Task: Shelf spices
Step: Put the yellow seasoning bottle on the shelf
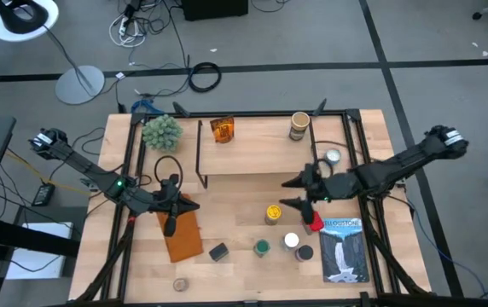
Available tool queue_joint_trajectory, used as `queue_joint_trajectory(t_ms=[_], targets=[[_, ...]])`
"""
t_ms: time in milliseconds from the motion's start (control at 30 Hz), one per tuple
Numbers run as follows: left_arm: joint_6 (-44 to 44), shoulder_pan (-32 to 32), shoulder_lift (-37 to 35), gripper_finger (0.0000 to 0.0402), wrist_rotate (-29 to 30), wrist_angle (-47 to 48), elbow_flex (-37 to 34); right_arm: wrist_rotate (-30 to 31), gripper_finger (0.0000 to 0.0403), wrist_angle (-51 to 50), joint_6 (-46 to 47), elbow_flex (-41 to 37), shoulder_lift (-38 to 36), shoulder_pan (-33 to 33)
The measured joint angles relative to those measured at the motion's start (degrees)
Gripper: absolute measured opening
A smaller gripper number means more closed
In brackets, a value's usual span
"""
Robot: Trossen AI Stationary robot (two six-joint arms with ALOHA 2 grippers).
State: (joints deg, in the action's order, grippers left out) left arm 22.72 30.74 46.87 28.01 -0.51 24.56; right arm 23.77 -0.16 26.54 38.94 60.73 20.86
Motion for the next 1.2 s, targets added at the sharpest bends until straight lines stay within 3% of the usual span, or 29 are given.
queue_joint_trajectory(t_ms=[267, 400, 600, 833, 1033, 1200], targets=[[-1.33, 0.00, 0.00, 0.0021, 0.00, -0.02, 0.00, -1.07, 0.0275, 15.05, -6.43, 0.28, 12.36, -0.82], [-1.37, 0.02, 0.00, 0.0021, -0.33, -0.02, 0.00, -0.78, 0.0269, 14.06, -12.11, 4.70, 16.27, -1.61], [-1.22, 0.02, 0.00, 0.0021, -1.55, 0.00, 0.00, -0.35, 0.0254, -5.05, -14.02, 18.77, 20.66, -0.99], [-1.09, 0.02, 0.00, 0.0021, -1.70, 0.02, 0.00, -0.42, 0.0235, -36.56, -1.55, 34.12, 25.43, 2.16], [-1.06, 0.02, 0.00, 0.0021, -1.70, 0.22, 0.00, -2.12, 0.0222, -43.94, 9.84, 34.33, 26.97, 5.06], [-1.05, 0.09, 0.00, 0.0021, -2.20, 0.40, -0.02, -2.54, 0.0223, -44.34, 12.00, 33.51, 29.60, 6.30]])
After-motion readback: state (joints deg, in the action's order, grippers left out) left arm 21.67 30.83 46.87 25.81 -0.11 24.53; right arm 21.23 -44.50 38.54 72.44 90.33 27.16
